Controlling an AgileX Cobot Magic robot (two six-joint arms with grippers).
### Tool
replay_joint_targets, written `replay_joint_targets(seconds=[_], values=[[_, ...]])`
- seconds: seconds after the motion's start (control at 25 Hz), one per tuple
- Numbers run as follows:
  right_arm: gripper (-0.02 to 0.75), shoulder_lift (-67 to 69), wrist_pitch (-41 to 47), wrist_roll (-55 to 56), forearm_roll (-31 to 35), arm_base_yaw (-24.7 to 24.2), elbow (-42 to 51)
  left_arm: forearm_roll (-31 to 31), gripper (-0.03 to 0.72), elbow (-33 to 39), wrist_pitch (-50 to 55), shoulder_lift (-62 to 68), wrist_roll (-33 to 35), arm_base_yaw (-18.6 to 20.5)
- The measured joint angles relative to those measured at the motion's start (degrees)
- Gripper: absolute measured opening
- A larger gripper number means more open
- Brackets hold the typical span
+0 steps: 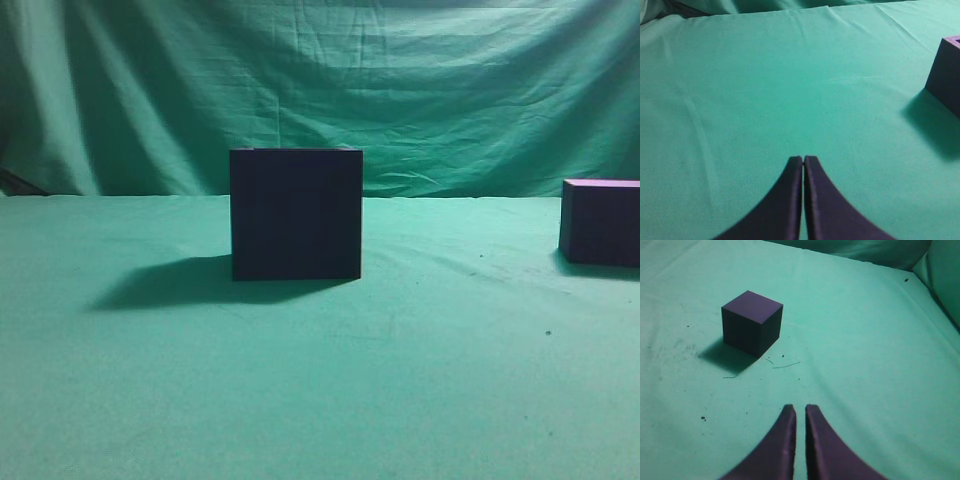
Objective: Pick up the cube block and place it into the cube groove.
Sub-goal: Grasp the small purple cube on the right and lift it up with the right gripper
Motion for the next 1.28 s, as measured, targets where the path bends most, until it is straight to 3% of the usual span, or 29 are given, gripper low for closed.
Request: replay_joint_targets(seconds=[0.2,0.4,0.52,0.72,0.84,1.04,1.28], values=[[0.046,0.0,0.0,-0.1,-0.4,0.0,0.0,0.0,0.000,0.0,0.0,0.0,0.0,0.0],[0.046,0.0,-2.2,-2.4,-6.3,0.0,0.1,0.0,0.000,0.0,0.0,0.0,0.0,0.0],[0.046,0.0,-10.5,-2.3,-5.8,0.0,0.2,0.0,0.000,0.0,0.0,0.0,0.0,0.0],[0.046,0.0,-28.5,1.4,2.7,0.0,0.2,0.0,0.000,0.0,0.0,0.0,0.0,0.0],[0.046,0.0,-34.3,3.8,7.2,0.0,0.2,0.0,0.000,0.0,0.0,0.0,0.0,0.0],[0.046,3.2,-26.0,6.3,17.3,0.0,-4.0,0.0,0.000,0.0,0.0,0.0,0.0,0.0],[0.046,22.6,-10.5,6.5,19.4,0.0,-16.3,0.0,0.000,0.0,0.0,0.0,0.0,0.0]])
